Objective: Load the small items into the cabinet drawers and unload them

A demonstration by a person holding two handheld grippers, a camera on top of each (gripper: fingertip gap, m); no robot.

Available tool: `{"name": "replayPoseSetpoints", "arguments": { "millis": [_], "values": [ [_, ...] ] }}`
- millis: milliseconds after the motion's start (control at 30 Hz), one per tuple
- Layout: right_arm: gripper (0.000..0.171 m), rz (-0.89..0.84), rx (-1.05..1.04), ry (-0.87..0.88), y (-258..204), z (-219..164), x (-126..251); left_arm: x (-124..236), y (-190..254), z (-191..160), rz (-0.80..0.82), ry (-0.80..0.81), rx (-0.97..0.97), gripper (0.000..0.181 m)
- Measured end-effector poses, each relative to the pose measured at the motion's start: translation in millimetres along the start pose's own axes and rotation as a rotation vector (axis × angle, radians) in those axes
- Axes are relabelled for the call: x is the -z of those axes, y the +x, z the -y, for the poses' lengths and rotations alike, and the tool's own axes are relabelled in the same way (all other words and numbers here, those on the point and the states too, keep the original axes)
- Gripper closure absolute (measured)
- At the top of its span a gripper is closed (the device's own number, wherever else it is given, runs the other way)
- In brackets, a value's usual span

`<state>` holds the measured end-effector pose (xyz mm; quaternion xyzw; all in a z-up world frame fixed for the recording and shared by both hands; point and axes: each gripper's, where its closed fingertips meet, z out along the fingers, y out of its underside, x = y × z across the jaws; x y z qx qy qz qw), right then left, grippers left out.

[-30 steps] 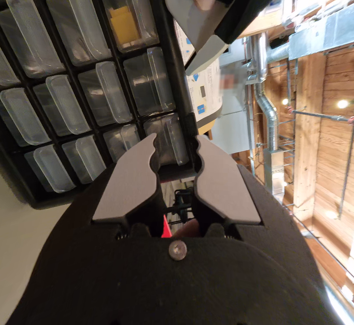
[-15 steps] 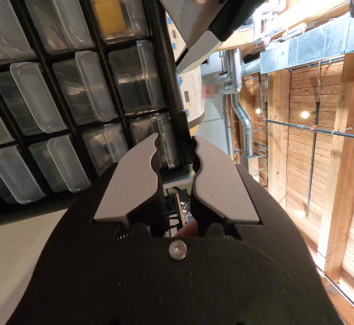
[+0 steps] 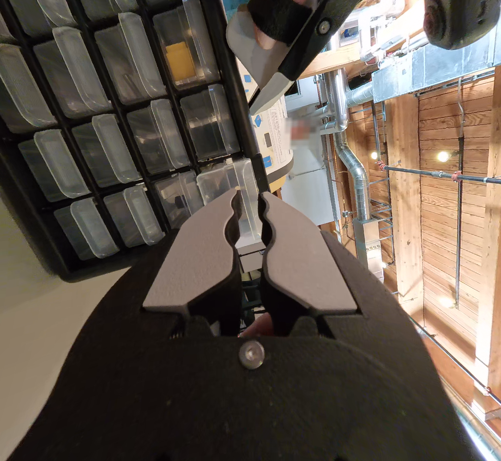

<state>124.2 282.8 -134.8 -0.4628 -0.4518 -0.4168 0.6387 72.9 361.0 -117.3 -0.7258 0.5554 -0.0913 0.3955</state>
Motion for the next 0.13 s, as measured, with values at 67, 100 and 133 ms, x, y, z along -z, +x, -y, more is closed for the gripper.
{"name": "replayPoseSetpoints", "arguments": {
  "millis": [67, 100, 133],
  "values": [
    [0.161, 0.000, -0.008, 0.005, 0.6, 3.1, 6.7, -0.1, -0.1, 0.0, 0.000, -0.001, 0.000, 0.181],
    [0.161, 0.000, -0.007, 0.010, 0.9, 5.2, 9.6, -0.1, -0.1, 0.0, 0.000, -0.001, 0.000, 0.181],
    [0.161, 0.002, -0.007, 0.012, 1.1, 6.5, 12.3, 0.0, -0.1, 0.0, 0.000, -0.002, 0.001, 0.181]
  ]
}}
